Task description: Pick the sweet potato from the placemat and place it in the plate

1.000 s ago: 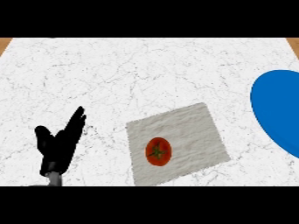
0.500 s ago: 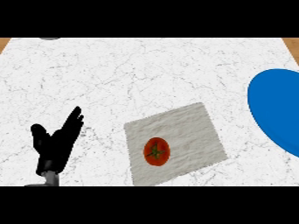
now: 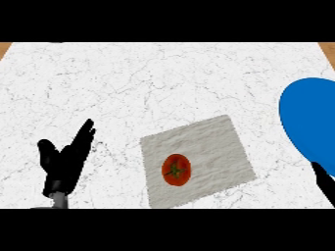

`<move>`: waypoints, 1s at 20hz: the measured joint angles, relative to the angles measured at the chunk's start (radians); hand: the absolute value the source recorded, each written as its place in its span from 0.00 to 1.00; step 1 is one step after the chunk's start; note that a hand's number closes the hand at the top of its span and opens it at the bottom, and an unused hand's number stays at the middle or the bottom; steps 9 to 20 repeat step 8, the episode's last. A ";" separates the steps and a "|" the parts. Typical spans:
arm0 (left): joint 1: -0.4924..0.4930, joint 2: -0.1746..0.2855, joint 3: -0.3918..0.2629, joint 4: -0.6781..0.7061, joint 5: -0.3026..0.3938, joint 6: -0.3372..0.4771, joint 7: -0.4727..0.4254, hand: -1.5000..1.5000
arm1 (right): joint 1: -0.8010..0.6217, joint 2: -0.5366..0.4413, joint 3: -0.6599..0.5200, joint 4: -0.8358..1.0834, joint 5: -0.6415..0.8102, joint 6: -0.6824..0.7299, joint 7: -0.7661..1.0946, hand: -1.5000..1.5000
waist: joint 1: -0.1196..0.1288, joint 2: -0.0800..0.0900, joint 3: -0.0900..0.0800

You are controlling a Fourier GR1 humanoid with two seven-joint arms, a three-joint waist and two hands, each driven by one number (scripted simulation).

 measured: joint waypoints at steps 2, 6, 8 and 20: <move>0.000 0.004 0.007 -0.002 0.006 -0.005 0.008 0.50 | 0.060 0.003 0.054 -0.042 0.038 -0.013 0.042 0.00 | 0.001 0.001 0.000; -0.014 -0.004 0.011 0.034 0.001 -0.013 -0.027 0.50 | 0.136 0.005 0.169 -0.091 0.141 -0.054 0.141 0.00 | 0.003 0.000 0.001; -0.018 -0.004 0.015 0.037 0.000 -0.013 -0.027 0.50 | 0.152 0.006 0.201 -0.089 0.175 -0.074 0.177 0.00 | 0.004 0.000 0.002; -0.018 -0.004 0.015 0.037 0.000 -0.013 -0.027 0.50 | 0.152 0.006 0.201 -0.089 0.175 -0.074 0.177 0.00 | 0.004 0.000 0.002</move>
